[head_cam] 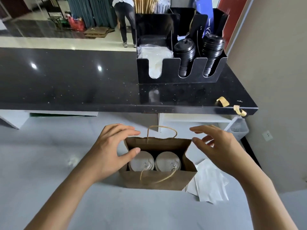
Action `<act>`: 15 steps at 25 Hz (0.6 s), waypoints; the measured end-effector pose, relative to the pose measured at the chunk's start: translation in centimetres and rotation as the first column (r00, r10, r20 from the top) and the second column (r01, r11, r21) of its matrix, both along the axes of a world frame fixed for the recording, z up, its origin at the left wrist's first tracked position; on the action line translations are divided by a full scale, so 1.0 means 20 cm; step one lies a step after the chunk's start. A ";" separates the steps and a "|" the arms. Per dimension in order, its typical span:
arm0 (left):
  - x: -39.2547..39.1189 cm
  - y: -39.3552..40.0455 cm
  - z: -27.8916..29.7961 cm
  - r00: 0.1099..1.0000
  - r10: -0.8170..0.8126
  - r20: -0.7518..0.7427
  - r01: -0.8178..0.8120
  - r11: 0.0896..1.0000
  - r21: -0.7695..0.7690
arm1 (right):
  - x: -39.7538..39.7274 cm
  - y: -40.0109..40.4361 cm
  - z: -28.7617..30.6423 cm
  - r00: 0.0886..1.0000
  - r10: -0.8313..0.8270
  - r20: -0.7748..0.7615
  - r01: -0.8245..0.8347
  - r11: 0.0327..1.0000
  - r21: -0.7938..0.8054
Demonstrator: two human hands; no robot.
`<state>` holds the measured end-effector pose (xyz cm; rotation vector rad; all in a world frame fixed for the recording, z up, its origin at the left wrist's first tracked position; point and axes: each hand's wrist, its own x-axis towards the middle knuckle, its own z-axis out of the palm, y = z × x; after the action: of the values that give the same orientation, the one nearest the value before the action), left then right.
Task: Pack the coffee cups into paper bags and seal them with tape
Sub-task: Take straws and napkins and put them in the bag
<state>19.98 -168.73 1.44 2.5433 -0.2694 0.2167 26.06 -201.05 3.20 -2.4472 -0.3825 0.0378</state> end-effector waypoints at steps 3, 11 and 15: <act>0.05 0.00 0.08 1.000 0.006 0.011 -0.006 1.000 -0.013 | 0.08 0.01 0.07 0.999 -0.005 0.041 0.006 0.999 -0.032; 0.31 0.00 0.45 0.979 -0.048 0.196 0.055 0.998 -0.030 | 0.32 0.09 0.40 0.985 0.008 0.172 -0.009 1.000 0.003; 0.46 -0.03 0.64 0.961 -0.071 0.268 0.084 0.996 -0.037 | 0.45 0.19 0.58 0.970 0.033 0.241 -0.044 0.998 0.040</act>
<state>29.08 -169.24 14.16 2.4473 -0.4614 0.5309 35.03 -197.23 14.78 -2.4050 -0.5313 -0.2506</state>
